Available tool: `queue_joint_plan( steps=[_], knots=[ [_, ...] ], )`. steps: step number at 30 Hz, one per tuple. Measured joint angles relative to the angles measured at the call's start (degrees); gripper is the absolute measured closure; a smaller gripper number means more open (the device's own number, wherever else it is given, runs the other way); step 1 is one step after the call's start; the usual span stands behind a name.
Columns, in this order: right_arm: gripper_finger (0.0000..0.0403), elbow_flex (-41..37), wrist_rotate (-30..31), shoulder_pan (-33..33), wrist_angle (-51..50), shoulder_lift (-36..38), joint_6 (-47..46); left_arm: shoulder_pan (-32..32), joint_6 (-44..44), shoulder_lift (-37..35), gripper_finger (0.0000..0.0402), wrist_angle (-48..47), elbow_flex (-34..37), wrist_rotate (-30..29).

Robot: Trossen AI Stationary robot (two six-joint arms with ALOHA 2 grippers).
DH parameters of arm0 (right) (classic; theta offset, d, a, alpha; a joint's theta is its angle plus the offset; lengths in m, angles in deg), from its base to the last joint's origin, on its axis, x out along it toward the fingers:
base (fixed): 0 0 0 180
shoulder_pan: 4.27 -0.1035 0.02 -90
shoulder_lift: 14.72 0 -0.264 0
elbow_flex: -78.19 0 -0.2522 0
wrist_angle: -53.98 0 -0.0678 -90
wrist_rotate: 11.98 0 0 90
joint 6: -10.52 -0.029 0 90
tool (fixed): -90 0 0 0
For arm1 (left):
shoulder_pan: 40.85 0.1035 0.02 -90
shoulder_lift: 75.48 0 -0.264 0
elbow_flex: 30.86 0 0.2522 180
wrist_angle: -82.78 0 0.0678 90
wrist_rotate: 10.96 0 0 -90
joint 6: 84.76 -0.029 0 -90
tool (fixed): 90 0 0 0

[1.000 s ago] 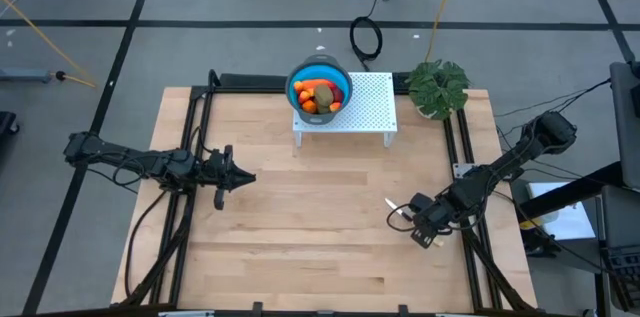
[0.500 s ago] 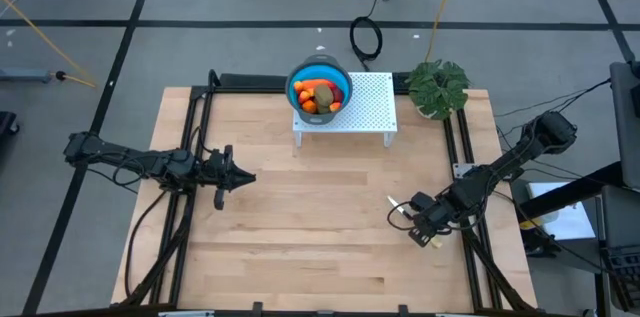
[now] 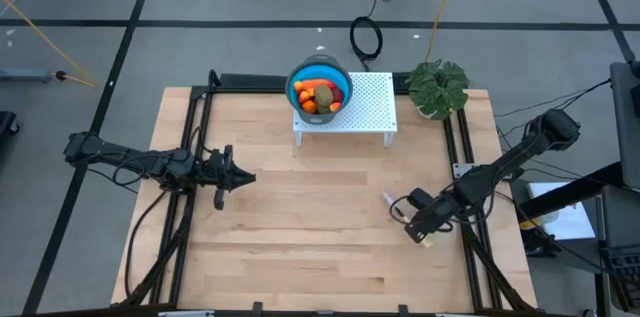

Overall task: Pick & Place Fruit
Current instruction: Put the knife on the shelf

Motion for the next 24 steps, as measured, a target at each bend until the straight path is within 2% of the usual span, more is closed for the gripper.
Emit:
queue_joint_plan(
  steps=[6, 12, 24],
  knots=[
    [0.0353, 0.0, 4.27, 0.0, 7.71, 3.46, 2.06, 0.01, 0.0, 0.02, 0.038, -0.01, 0.0, 0.06],
    [0.0353, 0.11, 14.62, 0.0, 17.96, 7.14, 5.52, 0.02, 0.0, 0.02, 0.038, 0.02, 0.0, 0.07],
    [0.0353, 0.13, 35.61, 0.75, 31.16, 12.21, 14.8, 0.02, 0.0, 0.0, 0.038, -0.01, 0.0, 0.07]
  ],
)
